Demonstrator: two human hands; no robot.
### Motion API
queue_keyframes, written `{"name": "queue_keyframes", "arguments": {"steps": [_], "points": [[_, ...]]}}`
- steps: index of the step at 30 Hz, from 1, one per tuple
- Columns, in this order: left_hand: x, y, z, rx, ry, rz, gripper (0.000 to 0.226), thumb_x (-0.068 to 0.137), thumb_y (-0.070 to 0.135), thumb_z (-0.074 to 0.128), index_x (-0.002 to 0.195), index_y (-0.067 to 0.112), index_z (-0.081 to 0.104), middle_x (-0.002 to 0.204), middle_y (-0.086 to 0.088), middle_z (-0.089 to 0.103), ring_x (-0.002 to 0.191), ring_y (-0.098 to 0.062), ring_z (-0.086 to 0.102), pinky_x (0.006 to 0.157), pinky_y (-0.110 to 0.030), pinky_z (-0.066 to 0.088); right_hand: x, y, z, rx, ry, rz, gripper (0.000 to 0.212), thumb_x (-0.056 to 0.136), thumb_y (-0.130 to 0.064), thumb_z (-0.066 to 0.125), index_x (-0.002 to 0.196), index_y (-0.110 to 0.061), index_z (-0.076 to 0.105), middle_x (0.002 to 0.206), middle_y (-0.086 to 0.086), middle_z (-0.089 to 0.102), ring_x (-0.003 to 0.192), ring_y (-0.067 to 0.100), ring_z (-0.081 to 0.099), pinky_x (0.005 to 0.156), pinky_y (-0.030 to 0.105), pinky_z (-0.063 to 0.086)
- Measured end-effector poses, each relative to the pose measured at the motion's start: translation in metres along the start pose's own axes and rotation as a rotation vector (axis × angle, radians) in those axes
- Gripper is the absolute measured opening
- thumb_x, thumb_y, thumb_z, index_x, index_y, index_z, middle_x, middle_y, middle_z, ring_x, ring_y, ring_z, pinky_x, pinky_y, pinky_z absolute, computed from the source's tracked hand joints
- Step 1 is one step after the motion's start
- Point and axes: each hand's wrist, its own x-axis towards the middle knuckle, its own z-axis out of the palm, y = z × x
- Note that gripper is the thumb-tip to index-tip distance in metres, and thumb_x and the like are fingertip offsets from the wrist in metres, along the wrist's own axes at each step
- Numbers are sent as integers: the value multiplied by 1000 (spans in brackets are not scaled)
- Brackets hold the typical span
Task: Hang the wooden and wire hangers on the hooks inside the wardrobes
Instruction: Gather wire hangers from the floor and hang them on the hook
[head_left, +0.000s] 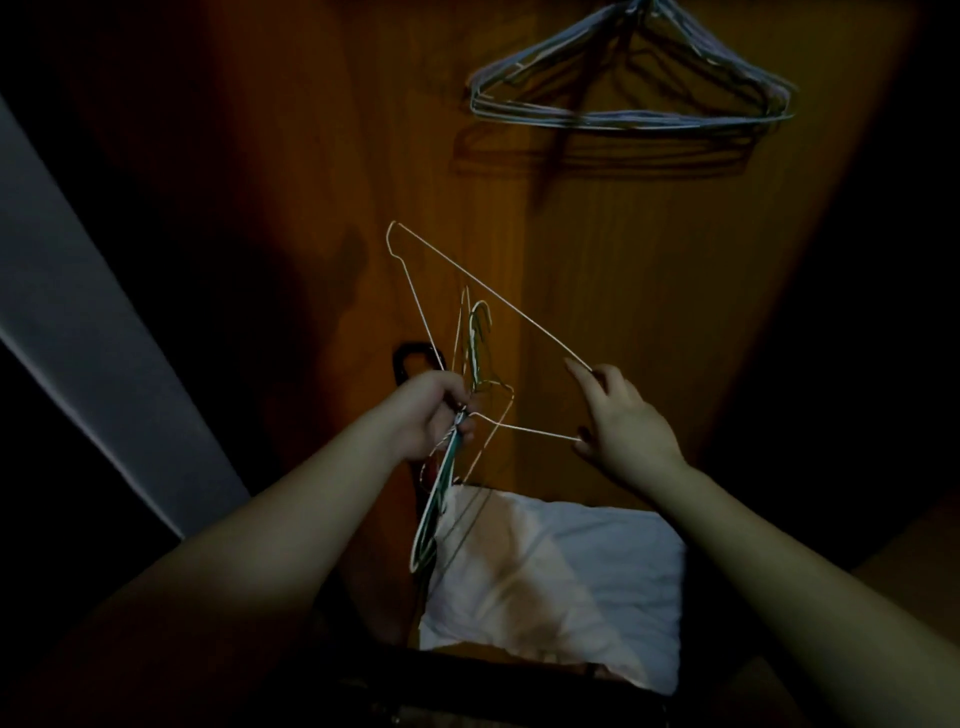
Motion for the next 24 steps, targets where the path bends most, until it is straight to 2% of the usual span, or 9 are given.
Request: {"name": "queue_keyframes", "arguments": {"steps": [3,7,9,11,15,17,19,22,24], "points": [[-2,-5,-2,-95,-70,-13,40,70,6,45,109,2,49,71,-3,50,52,-15,45,52,-29,48,2,8,-1,2,24,-16,102,83,-30,74,155,-30,2,149,7,31,124,22,48,77,25,52],[0,-13,1,-219,-60,0,33,90,5,39,120,-2,52,74,-5,53,52,-15,51,51,-28,51,5,17,-1,41,33,-29,105,81,-26,76,156,-28,2,148,7,32,123,22,49,78,24,50],[1,-15,6,-249,-54,12,24,99,11,38,114,0,53,72,-3,51,49,-13,51,50,-26,50,6,20,0,75,40,-37,103,82,-24,75,156,-28,3,147,6,33,121,22,49,77,24,51],[1,-16,11,-232,-23,22,16,100,8,39,102,4,54,69,-2,50,47,-12,49,50,-25,49,6,21,1,95,56,-44,102,82,-23,75,156,-27,4,146,7,35,120,22,50,78,26,54],[2,-17,14,-196,-21,19,19,98,1,38,87,8,52,66,-4,51,49,-14,53,55,-28,53,3,25,2,156,119,-36,99,82,-20,75,156,-24,9,143,8,38,117,24,52,78,28,52],[2,-15,12,-140,-24,18,20,99,4,39,86,9,53,66,-4,55,54,-16,59,61,-29,53,1,29,2,201,152,-22,99,81,-18,75,155,-24,10,142,9,39,116,25,53,77,28,51],[1,-13,11,-107,-16,20,18,100,5,41,90,11,55,69,-5,59,58,-16,65,58,-28,53,0,33,4,257,166,6,99,81,-17,75,155,-25,10,141,9,39,113,23,53,73,27,50],[-2,-10,8,-142,-38,19,14,99,8,44,92,7,57,81,-8,63,69,-19,70,54,-27,54,-2,37,7,335,160,34,100,80,-13,76,155,-24,10,137,9,40,99,15,52,63,22,46],[-3,-9,7,-168,-45,18,14,98,10,47,93,5,59,86,-10,64,74,-20,70,59,-27,54,-4,36,8,389,140,46,101,80,-12,76,154,-25,9,134,5,39,89,11,52,60,26,52]]}}
